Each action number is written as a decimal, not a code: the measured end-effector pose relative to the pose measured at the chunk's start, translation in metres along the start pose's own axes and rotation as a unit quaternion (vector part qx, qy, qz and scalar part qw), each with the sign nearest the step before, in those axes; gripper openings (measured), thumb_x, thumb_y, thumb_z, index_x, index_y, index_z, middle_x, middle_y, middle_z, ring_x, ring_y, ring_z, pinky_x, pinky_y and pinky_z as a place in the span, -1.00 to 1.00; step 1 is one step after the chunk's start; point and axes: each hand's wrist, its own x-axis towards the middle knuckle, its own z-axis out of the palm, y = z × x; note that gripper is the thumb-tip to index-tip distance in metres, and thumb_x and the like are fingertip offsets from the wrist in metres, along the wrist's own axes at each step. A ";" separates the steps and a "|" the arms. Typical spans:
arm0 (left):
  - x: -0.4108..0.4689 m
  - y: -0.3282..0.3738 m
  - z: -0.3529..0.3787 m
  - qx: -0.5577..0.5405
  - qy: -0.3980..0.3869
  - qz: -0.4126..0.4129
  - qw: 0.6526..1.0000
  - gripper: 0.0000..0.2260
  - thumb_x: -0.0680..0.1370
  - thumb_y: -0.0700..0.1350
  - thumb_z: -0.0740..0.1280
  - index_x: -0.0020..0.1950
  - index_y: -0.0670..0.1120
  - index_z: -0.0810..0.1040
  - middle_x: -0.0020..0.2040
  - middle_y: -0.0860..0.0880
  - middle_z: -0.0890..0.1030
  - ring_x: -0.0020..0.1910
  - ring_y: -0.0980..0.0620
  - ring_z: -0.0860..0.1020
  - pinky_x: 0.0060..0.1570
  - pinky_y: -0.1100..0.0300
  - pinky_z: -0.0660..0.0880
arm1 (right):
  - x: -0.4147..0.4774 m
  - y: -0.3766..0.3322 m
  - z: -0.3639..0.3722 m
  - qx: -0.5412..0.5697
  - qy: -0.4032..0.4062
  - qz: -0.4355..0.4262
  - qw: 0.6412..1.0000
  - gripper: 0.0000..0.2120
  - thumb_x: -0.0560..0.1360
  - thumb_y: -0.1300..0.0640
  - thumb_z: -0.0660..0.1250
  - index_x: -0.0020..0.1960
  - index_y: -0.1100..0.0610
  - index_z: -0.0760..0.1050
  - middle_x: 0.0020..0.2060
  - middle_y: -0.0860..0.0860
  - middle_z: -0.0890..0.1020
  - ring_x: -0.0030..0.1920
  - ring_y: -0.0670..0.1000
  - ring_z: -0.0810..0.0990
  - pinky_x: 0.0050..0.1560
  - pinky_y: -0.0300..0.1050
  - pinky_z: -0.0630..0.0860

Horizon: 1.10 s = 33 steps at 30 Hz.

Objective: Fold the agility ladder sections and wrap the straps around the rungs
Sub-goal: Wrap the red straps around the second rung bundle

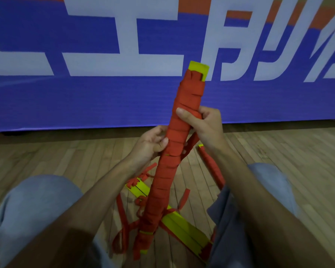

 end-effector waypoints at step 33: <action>-0.004 0.005 0.003 0.083 0.039 -0.015 0.996 -0.66 0.46 -0.15 0.43 0.23 -0.03 0.55 0.12 -0.13 0.65 0.05 -0.09 0.64 -0.10 0.14 0.60 | 0.009 0.004 -0.019 -0.022 -0.018 0.003 1.000 -0.82 0.53 0.13 0.38 -0.12 0.26 0.58 -0.46 -0.13 0.48 -0.41 -0.17 0.40 -0.31 -0.27 0.32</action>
